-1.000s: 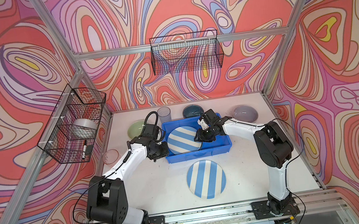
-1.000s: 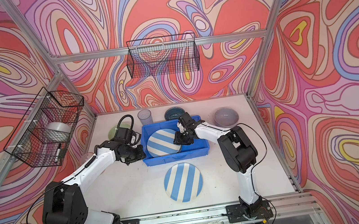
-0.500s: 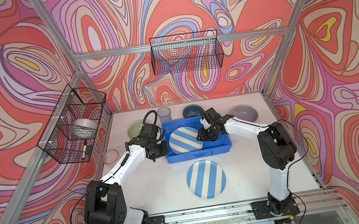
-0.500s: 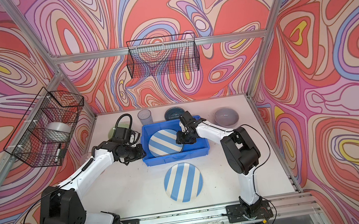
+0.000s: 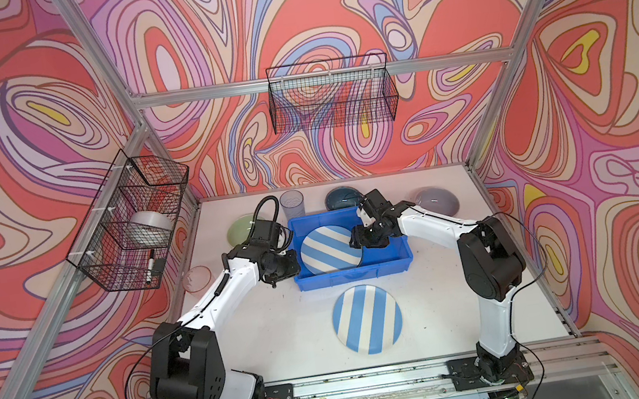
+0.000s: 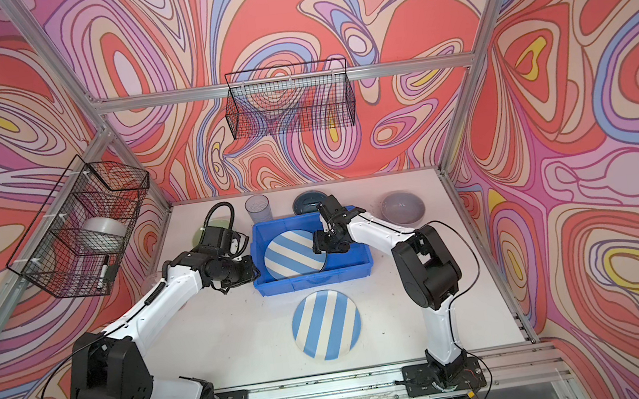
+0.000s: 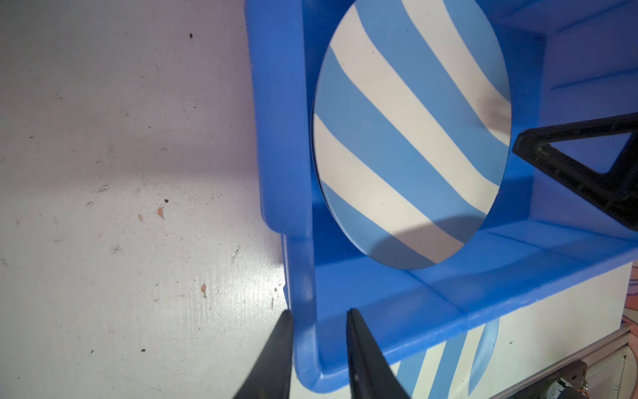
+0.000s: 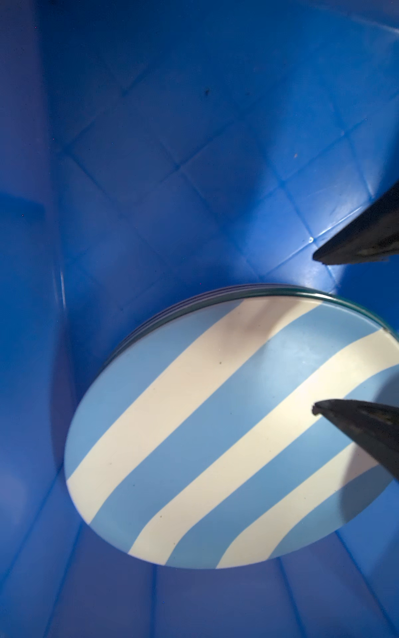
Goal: Place the mixed dishes into the plastic bin
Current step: 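Open the right gripper to release the striped plate in the bin, then move both grippers back to the second striped plate on the table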
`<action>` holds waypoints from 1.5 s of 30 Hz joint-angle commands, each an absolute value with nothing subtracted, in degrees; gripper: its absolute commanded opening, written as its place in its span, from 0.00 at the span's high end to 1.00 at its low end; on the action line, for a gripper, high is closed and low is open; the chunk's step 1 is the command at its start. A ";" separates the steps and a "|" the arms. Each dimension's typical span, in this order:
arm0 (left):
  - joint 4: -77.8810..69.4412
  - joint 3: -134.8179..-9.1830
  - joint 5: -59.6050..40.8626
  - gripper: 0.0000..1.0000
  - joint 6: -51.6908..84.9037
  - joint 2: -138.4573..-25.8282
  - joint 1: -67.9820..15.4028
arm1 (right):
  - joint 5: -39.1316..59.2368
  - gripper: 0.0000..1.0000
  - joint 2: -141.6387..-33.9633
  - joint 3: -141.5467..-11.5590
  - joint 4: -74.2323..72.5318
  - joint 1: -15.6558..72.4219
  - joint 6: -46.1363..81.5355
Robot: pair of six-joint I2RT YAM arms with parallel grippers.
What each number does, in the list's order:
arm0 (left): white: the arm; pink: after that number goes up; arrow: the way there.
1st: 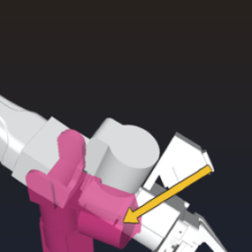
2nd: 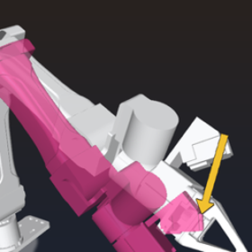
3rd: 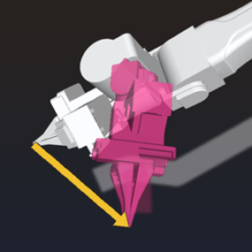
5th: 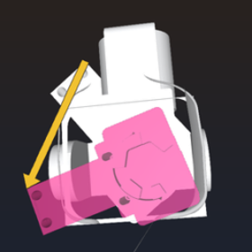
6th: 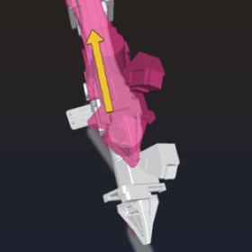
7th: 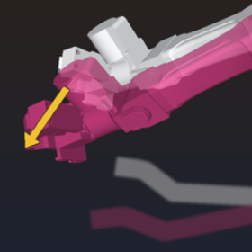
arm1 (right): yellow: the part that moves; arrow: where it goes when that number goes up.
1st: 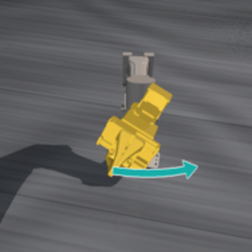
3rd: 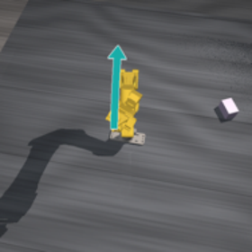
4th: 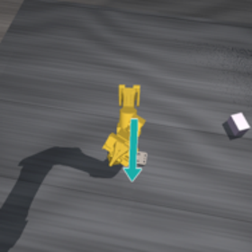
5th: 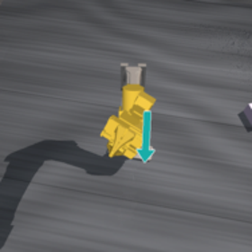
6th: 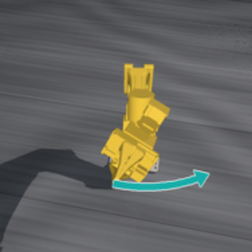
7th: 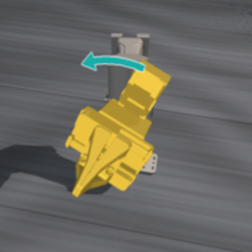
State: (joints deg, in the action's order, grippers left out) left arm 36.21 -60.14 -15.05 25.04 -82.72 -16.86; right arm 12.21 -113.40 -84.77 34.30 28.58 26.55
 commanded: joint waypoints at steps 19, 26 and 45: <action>34.32 -60.65 -17.44 0.77 23.55 -85.37 -16.57 | 16.16 0.37 -120.80 -90.83 34.28 31.62 26.63; 33.75 -59.94 -18.11 0.78 23.73 -85.49 -16.66 | 18.27 0.38 -120.94 -90.53 32.53 31.82 27.02; 38.40 -61.63 -15.07 0.66 22.65 -80.58 -16.59 | 4.55 0.33 -112.47 -90.92 41.15 31.57 24.88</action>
State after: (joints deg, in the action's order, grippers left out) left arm 35.99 -60.14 -15.38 23.97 -82.76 -16.51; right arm 7.25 -116.42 -89.80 38.98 31.48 25.89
